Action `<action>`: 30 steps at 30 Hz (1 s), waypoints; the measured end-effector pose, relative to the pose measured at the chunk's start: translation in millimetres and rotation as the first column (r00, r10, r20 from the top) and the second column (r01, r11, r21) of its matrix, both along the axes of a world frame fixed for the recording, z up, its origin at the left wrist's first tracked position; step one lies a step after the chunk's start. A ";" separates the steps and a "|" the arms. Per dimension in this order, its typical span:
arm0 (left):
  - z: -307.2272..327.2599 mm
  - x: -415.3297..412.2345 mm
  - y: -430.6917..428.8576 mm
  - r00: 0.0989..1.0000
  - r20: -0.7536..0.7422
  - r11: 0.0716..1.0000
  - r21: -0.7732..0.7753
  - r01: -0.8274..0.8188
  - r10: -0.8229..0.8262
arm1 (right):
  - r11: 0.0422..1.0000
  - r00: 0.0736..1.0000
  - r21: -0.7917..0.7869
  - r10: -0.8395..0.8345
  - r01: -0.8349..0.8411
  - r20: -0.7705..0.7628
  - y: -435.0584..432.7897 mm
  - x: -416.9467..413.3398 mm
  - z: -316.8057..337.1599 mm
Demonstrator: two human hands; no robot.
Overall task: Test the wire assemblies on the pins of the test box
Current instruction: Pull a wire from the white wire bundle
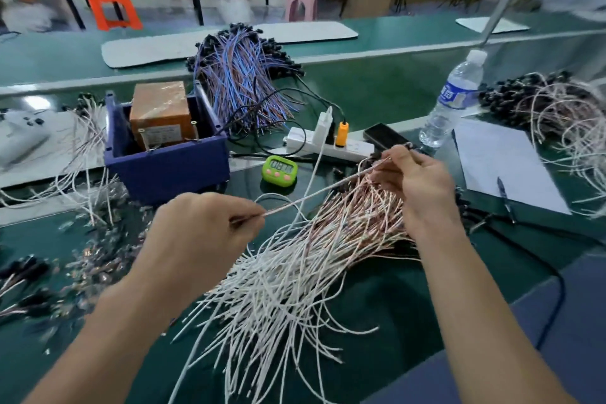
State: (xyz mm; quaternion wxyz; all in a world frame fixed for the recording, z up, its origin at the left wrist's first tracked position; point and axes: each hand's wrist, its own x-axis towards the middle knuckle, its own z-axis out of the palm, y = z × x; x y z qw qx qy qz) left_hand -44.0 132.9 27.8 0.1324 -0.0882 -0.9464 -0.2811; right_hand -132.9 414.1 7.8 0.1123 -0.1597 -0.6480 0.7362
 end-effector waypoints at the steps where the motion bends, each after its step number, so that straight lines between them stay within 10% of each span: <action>1: -5.1 -5.1 6.9 1.000 0.000 1.000 0.021 0.011 -0.011 | 0.995 0.999 0.089 -0.053 0.052 0.011 15.4 -3.8 0.1; 10: -53.7 -35.8 42.2 0.986 0.161 0.997 0.058 0.043 -0.052 | 0.418 0.962 0.901 -0.272 0.116 0.003 65.7 -17.3 -16.7; 15: -58.3 -39.8 45.1 0.984 0.161 0.991 -0.092 0.093 -0.077 | 0.192 0.950 0.973 -0.307 0.125 -0.061 57.2 -15.8 -8.8; 18: -47.1 -47.0 52.5 0.989 0.106 0.991 -0.070 0.114 -0.107 | 0.183 0.981 0.964 0.003 0.192 -0.196 47.7 -17.8 -8.0; 24: -50.7 -80.8 119.8 0.908 0.346 0.972 0.062 0.228 -0.235 | -0.044 0.874 0.929 0.325 -0.367 0.361 20.2 -33.8 -17.6; 30: -79.9 -86.1 153.8 0.881 0.458 0.991 0.103 0.080 -0.119 | -0.022 0.936 0.982 0.300 -0.186 0.184 37.5 -41.8 -13.5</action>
